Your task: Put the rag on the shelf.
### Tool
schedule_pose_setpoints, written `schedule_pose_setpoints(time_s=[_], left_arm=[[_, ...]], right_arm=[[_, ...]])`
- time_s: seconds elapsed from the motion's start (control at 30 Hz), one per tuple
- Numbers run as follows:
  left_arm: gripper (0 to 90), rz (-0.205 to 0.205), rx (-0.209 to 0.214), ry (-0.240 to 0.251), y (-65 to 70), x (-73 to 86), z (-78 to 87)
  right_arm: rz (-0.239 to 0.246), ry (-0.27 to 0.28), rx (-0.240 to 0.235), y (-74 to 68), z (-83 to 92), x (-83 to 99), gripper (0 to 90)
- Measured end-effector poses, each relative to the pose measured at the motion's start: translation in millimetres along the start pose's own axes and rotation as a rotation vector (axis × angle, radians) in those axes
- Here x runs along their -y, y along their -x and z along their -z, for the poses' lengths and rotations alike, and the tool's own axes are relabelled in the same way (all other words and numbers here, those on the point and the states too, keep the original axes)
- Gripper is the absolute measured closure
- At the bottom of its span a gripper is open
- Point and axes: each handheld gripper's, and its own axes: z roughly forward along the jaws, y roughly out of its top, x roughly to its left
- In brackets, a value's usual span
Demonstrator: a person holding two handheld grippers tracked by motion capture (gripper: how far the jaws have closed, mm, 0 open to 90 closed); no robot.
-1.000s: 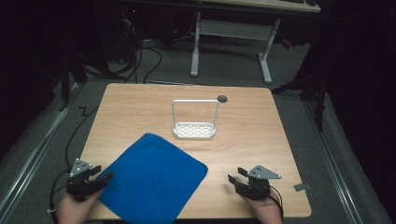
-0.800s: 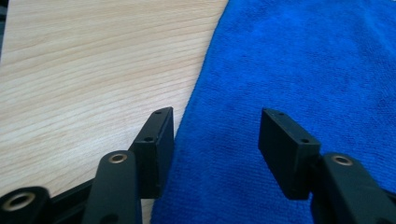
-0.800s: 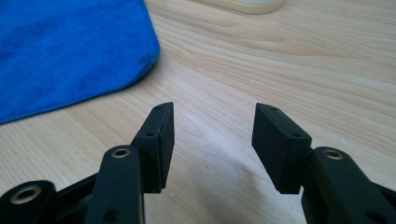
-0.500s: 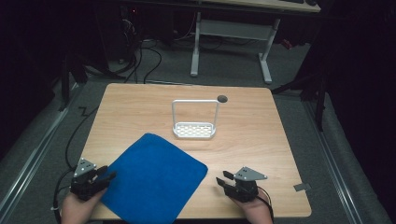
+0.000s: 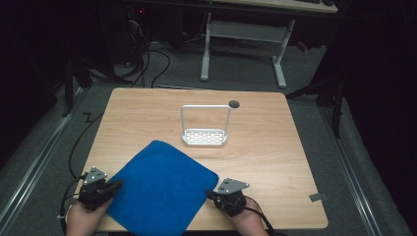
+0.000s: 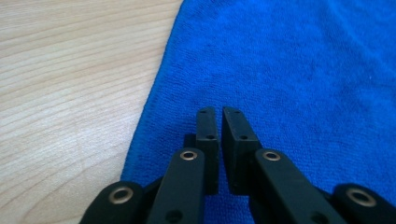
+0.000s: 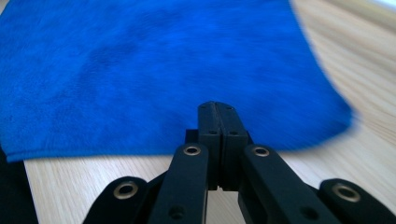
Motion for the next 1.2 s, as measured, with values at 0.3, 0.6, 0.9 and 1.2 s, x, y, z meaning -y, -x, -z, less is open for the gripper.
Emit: schedule_pose_setpoints(time_s=[0.3, 0.6, 0.9, 1.2], left_arm=[[85.4, -0.005, 0.033, -0.013, 0.0, 4.5, -0.5], [82.5, -0.065, 0.103, -0.042, 26.0, 8.4, 2.7], [79.0, -0.219, 0.223, -0.092, 82.2, 5.3, -4.2], [68.3, -0.134, 0.15, 0.018, 65.5, -2.8, -1.5]], right_arm=[[0.069, -0.054, 0.004, -4.9, -18.4, -6.1, 90.0], [0.051, -0.058, 0.066, 14.8, -17.2, -6.3, 90.0], [-0.022, -0.056, 0.184, 56.3, -10.9, -2.6, 87.3], [-0.026, 0.024, 0.108, 40.3, -0.4, -4.7, 73.7]])
